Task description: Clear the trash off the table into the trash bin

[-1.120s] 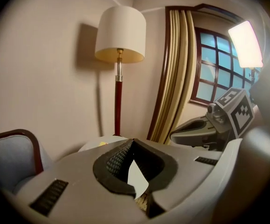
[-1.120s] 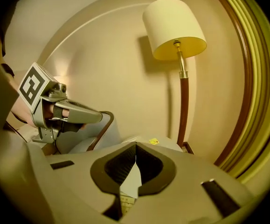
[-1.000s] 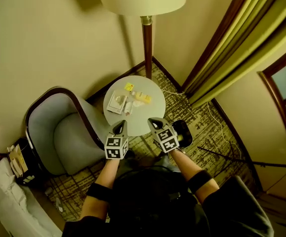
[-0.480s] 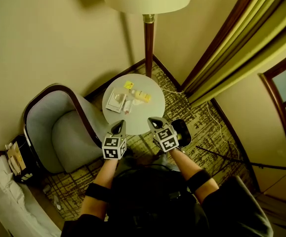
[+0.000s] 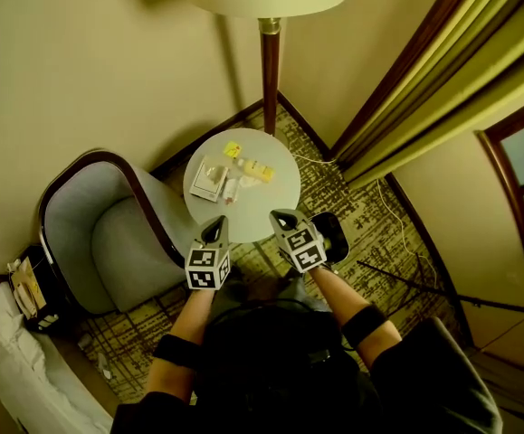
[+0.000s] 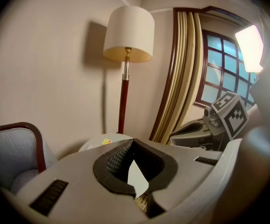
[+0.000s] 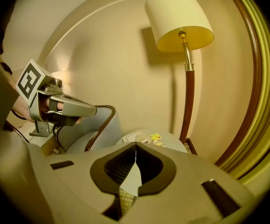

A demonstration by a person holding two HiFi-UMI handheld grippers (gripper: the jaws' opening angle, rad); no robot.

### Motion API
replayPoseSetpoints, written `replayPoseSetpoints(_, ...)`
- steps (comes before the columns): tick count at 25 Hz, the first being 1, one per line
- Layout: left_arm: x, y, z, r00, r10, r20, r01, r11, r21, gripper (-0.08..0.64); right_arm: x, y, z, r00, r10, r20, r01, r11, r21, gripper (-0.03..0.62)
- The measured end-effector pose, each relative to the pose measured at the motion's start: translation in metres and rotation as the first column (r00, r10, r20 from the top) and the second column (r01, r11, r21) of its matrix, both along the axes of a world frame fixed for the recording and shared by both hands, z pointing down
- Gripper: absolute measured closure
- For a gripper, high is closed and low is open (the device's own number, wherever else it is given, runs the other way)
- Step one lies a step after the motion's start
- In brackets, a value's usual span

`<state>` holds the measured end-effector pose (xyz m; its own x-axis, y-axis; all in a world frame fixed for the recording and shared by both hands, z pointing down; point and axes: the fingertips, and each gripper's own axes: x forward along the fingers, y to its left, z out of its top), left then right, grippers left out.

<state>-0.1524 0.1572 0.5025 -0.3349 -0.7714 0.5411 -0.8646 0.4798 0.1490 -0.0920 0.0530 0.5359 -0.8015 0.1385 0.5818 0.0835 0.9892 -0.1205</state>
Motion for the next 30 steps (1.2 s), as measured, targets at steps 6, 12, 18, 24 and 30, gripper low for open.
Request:
replayPoseSetpoints(6,-0.005,-0.001,0.011,0.999,-0.023,-0.024,0.023,1.000,0.001,0.560,-0.017,-0.007,0.032,0.991,-0.103,-0.090,0.111,0.990,0.088,0.555)
replayPoseSetpoints(12,-0.020,-0.008,0.027,0.998,-0.045,-0.038,0.045,0.999,0.008,0.560,-0.058,-0.036,0.081,0.959,-0.186,-0.212,0.224,0.960,0.169,0.479)
replayPoseSetpoints(18,-0.050,-0.011,0.049,0.995,-0.089,-0.037,0.089,0.996,0.007,0.560,-0.114,-0.060,0.130,0.924,-0.236,-0.300,0.304,0.931,0.203,0.370)
replayPoseSetpoints(24,-0.069,-0.012,0.069,0.985,-0.146,-0.087,0.149,0.988,0.031,0.560,-0.147,-0.075,0.193,0.906,-0.208,-0.369,0.294,0.936,0.194,0.260)
replayPoseSetpoints(30,-0.072,-0.012,0.089,0.981,-0.159,-0.108,0.163,0.986,0.034,0.560,-0.159,-0.092,0.256,0.882,-0.178,-0.436,0.257,0.958,0.129,0.201)
